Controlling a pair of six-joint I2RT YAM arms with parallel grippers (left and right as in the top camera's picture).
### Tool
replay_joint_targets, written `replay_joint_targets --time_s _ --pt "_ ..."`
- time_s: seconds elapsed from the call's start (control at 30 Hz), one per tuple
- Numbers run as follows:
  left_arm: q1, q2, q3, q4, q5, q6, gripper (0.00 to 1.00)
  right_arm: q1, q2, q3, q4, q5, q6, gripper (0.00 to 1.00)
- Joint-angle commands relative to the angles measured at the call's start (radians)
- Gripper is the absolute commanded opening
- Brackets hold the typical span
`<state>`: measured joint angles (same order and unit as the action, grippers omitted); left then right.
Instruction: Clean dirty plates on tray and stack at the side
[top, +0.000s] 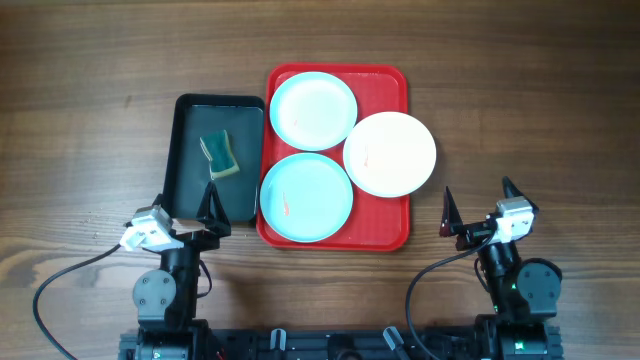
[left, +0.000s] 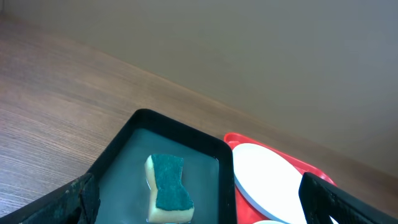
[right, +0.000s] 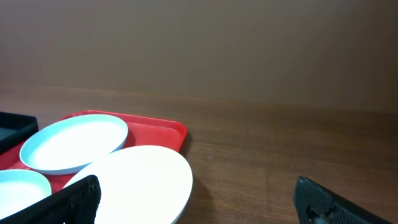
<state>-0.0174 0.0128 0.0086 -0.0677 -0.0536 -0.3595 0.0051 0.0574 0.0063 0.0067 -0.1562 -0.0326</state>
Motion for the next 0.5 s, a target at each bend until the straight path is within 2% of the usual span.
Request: replay_joint_targets --time_s 0.0,0.47 --pt "0.008 -0.008 -0.003 -0.002 0.008 0.015 1.00 0.003 0.005 -0.001 0.003 0.001 -0.018 1.00" --pt "0.008 -0.008 -0.003 -0.002 0.008 0.015 1.00 0.003 0.005 -0.001 0.003 0.001 -0.018 1.00"
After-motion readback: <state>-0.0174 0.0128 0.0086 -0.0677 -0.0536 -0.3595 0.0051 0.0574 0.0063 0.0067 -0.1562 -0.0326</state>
